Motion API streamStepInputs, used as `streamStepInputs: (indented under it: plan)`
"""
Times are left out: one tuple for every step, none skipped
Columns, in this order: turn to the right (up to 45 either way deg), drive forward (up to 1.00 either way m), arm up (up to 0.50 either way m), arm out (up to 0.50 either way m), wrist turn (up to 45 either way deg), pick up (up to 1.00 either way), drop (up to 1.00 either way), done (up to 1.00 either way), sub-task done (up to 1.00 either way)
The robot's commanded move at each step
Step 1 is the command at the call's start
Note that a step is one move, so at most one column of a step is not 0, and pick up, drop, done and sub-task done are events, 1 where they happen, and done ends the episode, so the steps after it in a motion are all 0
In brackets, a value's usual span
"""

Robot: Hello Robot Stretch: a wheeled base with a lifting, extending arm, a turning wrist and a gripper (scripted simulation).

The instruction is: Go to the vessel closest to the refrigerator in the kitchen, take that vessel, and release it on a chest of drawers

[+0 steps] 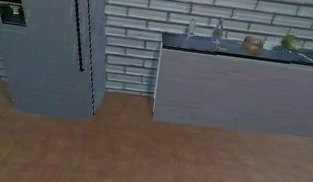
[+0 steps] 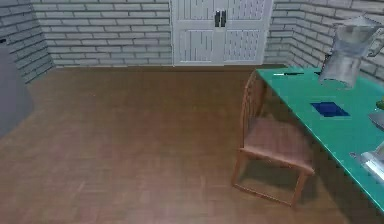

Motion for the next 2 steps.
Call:
streamStepInputs:
  plan:
    - [0.0, 1.0, 0.0, 0.0, 0.0, 0.0, 0.0, 0.0, 0.0]
    - [3.0, 0.0, 0.0, 0.0, 0.0, 0.0, 0.0, 0.0, 0.0]
